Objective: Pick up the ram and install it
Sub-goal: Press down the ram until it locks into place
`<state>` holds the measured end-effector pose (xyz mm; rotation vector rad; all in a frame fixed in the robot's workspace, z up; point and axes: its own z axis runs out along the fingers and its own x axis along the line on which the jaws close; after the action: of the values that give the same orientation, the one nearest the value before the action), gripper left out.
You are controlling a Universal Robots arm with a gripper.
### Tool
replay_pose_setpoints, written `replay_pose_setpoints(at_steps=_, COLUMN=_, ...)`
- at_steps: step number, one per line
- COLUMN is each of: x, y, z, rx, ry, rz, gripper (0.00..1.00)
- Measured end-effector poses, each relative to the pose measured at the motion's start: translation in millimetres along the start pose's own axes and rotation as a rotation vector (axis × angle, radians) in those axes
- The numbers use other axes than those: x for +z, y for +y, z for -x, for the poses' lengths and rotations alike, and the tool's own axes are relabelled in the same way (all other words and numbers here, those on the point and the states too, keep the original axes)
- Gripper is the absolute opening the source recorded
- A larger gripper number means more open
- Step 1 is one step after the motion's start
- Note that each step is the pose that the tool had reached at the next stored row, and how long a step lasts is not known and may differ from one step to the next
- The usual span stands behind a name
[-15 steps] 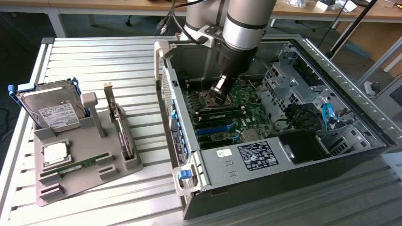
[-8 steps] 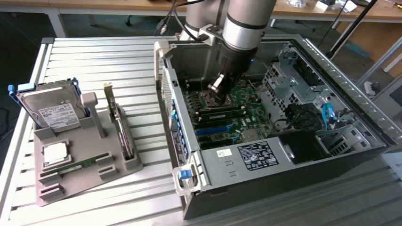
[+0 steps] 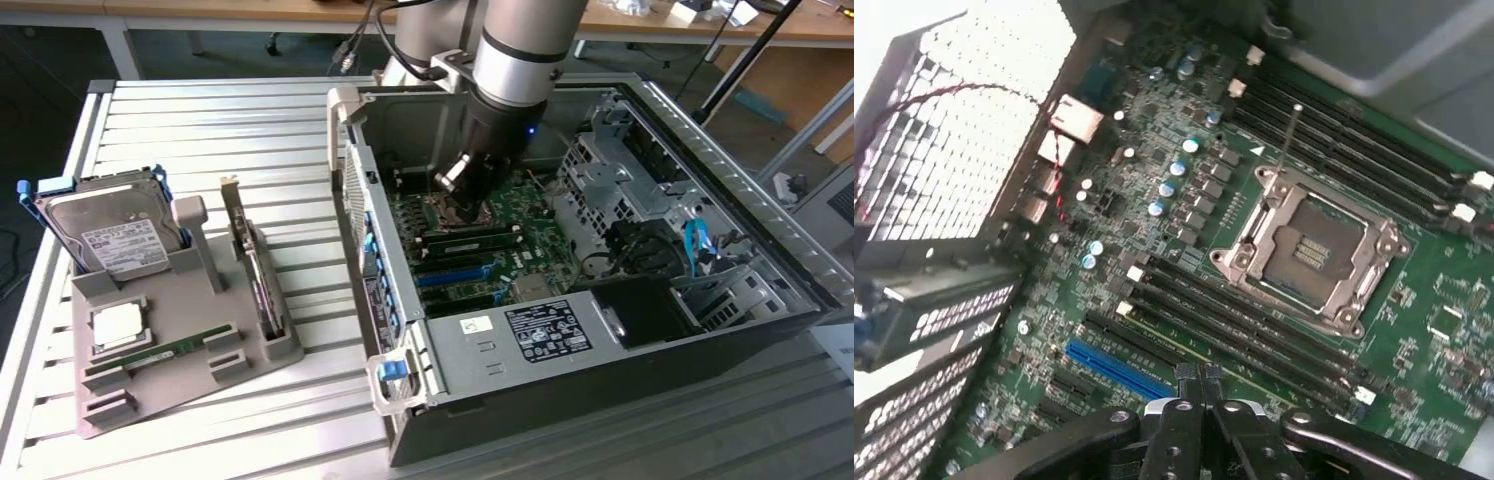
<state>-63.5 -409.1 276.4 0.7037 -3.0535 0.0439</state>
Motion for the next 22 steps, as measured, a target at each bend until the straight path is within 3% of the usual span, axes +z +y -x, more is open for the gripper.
replay_pose_setpoints(at_steps=22, x=1.1, y=0.0, z=0.0, rx=0.404, ry=0.0103, rz=0.0056, gripper=0.11)
